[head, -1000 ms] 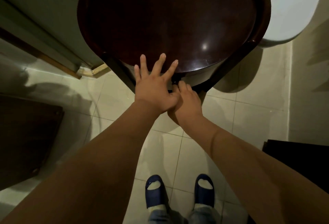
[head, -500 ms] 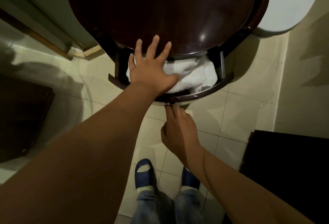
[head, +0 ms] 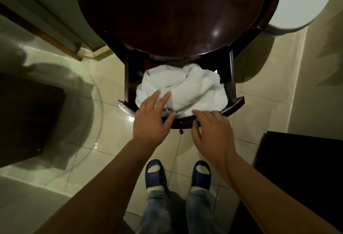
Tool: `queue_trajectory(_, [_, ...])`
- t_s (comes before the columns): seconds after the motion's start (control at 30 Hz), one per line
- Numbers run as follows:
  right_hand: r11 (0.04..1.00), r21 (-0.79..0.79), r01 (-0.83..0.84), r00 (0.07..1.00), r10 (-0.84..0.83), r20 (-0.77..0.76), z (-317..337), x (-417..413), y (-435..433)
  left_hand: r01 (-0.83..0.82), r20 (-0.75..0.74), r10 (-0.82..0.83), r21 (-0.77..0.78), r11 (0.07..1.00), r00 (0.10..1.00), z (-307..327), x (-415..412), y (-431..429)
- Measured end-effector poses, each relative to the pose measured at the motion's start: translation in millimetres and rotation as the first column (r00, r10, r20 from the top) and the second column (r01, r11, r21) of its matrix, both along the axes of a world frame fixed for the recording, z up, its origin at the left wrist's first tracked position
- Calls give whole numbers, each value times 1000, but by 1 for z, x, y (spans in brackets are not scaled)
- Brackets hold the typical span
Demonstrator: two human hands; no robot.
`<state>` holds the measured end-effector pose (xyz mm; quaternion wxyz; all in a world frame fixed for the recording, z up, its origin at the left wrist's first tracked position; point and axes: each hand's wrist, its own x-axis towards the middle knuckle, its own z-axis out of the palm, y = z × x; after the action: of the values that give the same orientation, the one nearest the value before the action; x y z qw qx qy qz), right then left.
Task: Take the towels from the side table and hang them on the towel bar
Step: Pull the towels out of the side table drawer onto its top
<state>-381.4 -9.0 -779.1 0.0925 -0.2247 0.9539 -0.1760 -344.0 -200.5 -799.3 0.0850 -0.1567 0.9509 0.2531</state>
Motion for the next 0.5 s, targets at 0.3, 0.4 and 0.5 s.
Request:
queue_trajectory(0.3, [996, 81, -31, 998, 27, 53, -6, -15, -13, -47, 73, 53, -75, 996, 996, 12, -25, 7])
queue_trajectory(0.4, [993, 114, -7, 1000, 6, 7, -8, -28, -23, -95, 107, 93, 12, 995, 990, 7, -23, 9])
queue_trajectory(0.5, [985, 170, 2, 998, -14, 69, -15, -35, -29, -105, 111, 89, 147, 984, 990, 0, -14, 5])
